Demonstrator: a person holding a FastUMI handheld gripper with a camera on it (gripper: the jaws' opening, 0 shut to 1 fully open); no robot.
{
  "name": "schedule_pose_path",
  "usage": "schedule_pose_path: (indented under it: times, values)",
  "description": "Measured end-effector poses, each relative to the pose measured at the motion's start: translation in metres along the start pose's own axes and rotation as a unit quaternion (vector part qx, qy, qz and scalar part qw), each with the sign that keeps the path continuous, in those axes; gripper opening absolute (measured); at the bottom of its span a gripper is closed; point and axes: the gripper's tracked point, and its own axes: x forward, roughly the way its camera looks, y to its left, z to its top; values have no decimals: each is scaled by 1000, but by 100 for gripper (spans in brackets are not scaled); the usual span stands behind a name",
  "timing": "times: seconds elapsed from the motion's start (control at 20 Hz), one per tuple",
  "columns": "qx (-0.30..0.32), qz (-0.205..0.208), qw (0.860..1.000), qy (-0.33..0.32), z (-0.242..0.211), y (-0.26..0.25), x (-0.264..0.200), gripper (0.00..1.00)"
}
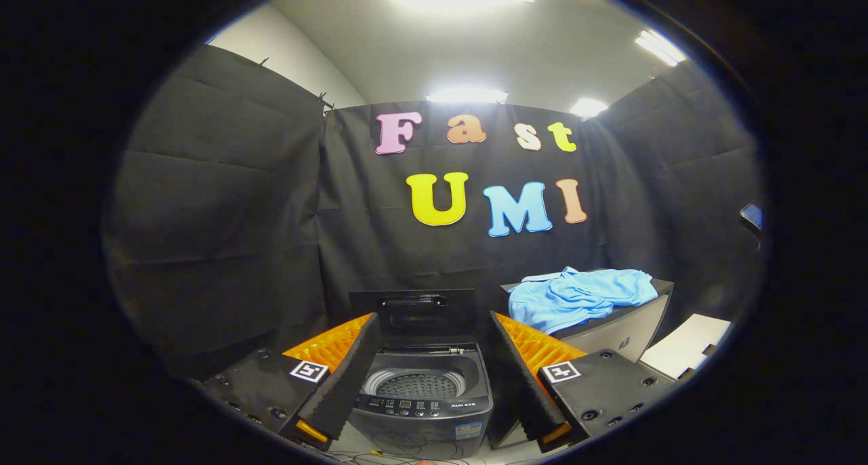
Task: Put the clothes into the washing machine and then close the washing machine lid.
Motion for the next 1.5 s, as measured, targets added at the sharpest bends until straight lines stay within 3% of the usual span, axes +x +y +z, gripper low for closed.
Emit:
schedule_pose_path:
  times: [0.6, 0.9, 1.1, 1.5]
  values:
    - [0, 3, 1000, 3, -1, 10, 7, 98]
    - [-5, -15, 1000, -1, 6, 9, 23, 98]
    - [-19, -43, 999, -8, 16, -8, 37, 98]
    - [-32, -60, 998, 3, 35, -56, 59, 98]
